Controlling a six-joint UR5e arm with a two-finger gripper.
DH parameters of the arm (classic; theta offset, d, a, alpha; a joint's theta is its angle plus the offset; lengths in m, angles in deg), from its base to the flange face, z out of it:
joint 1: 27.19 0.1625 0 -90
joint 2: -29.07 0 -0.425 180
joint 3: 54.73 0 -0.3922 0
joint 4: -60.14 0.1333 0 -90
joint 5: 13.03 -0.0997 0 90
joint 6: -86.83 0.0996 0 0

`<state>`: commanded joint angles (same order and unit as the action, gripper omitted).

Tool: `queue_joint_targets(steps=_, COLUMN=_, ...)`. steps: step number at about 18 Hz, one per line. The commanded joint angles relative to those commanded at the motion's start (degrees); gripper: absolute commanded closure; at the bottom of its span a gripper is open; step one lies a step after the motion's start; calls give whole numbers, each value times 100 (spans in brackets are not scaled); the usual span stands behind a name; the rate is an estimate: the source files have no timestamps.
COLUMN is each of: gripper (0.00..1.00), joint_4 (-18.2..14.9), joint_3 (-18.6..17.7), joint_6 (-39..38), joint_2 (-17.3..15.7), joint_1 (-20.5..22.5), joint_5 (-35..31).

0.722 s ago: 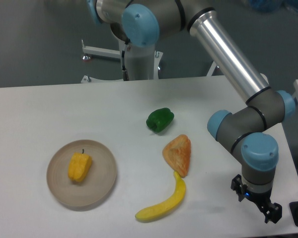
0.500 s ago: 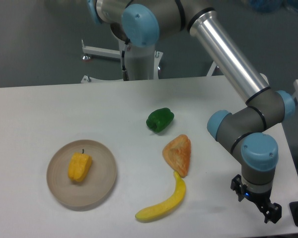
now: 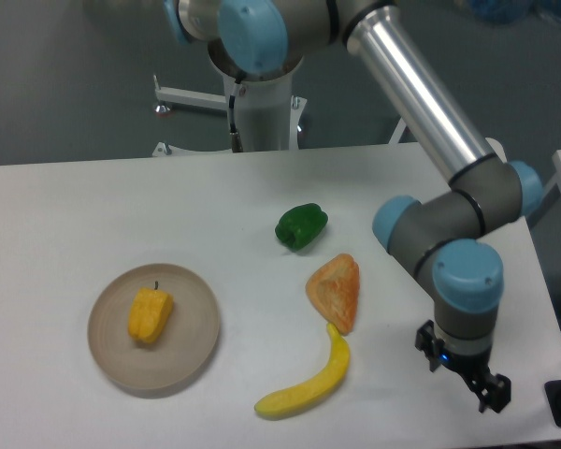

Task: Pick up the yellow pepper from the plate
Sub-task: 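Move the open gripper over the yellow pepper on the plate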

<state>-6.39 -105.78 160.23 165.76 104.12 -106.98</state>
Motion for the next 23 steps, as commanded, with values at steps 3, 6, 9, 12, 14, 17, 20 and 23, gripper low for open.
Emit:
queue_joint_targets(steps=3, gripper=0, joint_4=-229, joint_3=-405, joint_6=-701, joint_2=-457, joint_1=-210, joint_5=9)
queue_joint_targets(steps=6, gripper=0, joint_4=-353, joint_3=-948, joint_6=-1991, joint_2=-870, joint_1=-527, joint_5=236)
queue_joint_targets(steps=9, gripper=0, joint_4=-361, joint_3=-1328, joint_6=-3047, joint_2=-1064, joint_1=-843, joint_5=702)
queue_joint_targets(steps=12, gripper=0, joint_4=-396, joint_3=-1565, joint_6=-3980, joint_2=-1249, joint_1=-1151, joint_5=914)
queue_joint_targets(steps=14, gripper=0, joint_4=-388, joint_3=-1828, joint_6=-4385, joint_2=-1416, joint_1=-1353, joint_5=1010)
queue_joint_targets(steps=17, gripper=0, joint_4=-353, joint_3=-2302, joint_6=-5009, joint_2=-1697, joint_1=-1669, joint_5=1213)
queue_joint_targets(steps=20, gripper=0, joint_4=-204, joint_3=-2804, joint_6=-5081, joint_2=-1891, joint_1=-1951, joint_5=1204)
queue_joint_targets(steps=23, gripper=0, joint_4=42, joint_3=-3042, joint_6=-5221, joint_2=-1874, joint_1=-2188, joint_5=1160)
